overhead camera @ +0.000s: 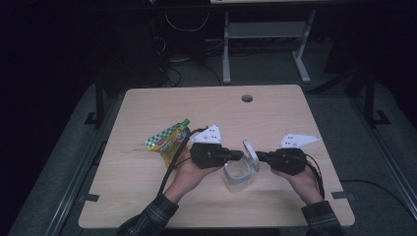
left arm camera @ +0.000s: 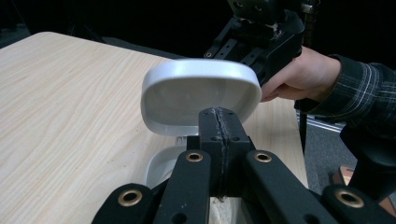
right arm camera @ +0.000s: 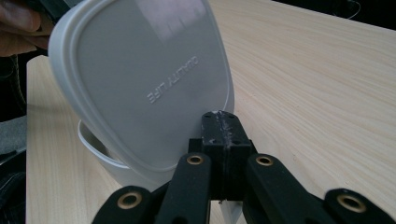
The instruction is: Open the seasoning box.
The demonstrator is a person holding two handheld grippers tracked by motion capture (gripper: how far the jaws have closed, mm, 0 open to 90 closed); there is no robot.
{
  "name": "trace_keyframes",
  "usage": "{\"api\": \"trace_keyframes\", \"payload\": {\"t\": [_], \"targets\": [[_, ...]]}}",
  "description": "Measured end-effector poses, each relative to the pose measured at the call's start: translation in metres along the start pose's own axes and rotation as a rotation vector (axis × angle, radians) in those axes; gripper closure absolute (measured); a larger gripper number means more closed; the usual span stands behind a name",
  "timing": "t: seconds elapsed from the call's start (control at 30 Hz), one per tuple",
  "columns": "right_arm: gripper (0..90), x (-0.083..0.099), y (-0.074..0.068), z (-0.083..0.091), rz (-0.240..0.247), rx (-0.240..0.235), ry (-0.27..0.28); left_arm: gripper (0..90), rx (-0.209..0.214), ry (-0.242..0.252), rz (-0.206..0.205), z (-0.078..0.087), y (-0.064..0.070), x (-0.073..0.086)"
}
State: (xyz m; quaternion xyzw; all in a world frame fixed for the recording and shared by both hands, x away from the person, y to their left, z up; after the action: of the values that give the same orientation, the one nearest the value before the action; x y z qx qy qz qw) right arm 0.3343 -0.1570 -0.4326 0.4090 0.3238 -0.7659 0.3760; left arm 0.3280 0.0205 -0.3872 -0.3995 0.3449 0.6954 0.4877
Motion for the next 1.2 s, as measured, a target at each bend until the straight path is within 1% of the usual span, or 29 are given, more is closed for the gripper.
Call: {"api": "trace_keyframes", "payload": {"t": [0.03, 0.13, 0.23, 0.4, 0.57, 0.63, 0.73, 0.77, 0.8, 0.9, 1.0, 1.03, 1.2], "targets": [[89.8, 0.0, 0.0, 0.0, -0.002, -0.001, 0.0, 90.0, -0.002, -0.003, -0.004, 0.001, 0.0, 0.001], [89.7, 0.002, 0.001, -0.001, -0.005, 0.001, -0.002, 90.0, -0.001, -0.01, 0.001, 0.002, -0.001, 0.003], [89.8, 0.004, 0.002, -0.001, -0.007, 0.003, -0.006, 90.0, 0.004, -0.014, 0.015, 0.004, -0.003, 0.005], [89.8, 0.005, 0.004, 0.0, -0.015, 0.01, -0.009, 90.0, 0.001, -0.022, 0.022, 0.007, -0.004, 0.008], [89.7, 0.008, 0.008, 0.003, -0.015, 0.031, -0.007, 90.0, -0.006, -0.026, 0.032, 0.013, -0.006, 0.01], [89.1, 0.009, 0.01, 0.005, -0.023, 0.048, -0.005, 89.1, -0.008, -0.03, 0.034, 0.015, -0.007, 0.012], [87.7, 0.011, 0.011, 0.006, -0.029, 0.056, -0.004, 87.8, -0.012, -0.038, 0.037, 0.018, -0.007, 0.014], [86.6, 0.011, 0.012, 0.006, -0.026, 0.061, -0.006, 86.6, -0.014, -0.038, 0.044, 0.019, -0.007, 0.016], [84.9, 0.013, 0.013, 0.007, -0.022, 0.067, -0.008, 85.3, -0.015, -0.046, 0.04, 0.02, -0.007, 0.017], [77.9, 0.016, 0.015, 0.008, -0.037, 0.092, -0.012, 80.5, -0.024, -0.052, 0.051, 0.024, -0.007, 0.02], [71.9, 0.019, 0.017, 0.01, -0.039, 0.114, -0.011, 75.0, -0.034, -0.064, 0.052, 0.029, -0.008, 0.024], [67.9, 0.021, 0.018, 0.011, -0.036, 0.133, -0.013, 71.9, -0.038, -0.062, 0.056, 0.03, -0.008, 0.025], [62.0, 0.028, 0.021, 0.013, -0.041, 0.154, -0.021, 67.5, -0.05, -0.073, 0.066, 0.036, -0.009, 0.031]]}}
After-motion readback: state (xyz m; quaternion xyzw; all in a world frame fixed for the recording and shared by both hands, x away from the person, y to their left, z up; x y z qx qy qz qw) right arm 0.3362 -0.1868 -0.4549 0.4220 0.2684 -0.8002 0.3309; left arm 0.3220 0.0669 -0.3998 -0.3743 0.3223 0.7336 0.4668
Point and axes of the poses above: each handheld gripper's, and its own axes: z roughly backward along the jaws, x roughly out of its underside, y roughly to its right, the point moved 6 cm from there along -z, roughly forward along the jaws, and after that the axes turned 4 degrees about -x, right-handed, at the moved point
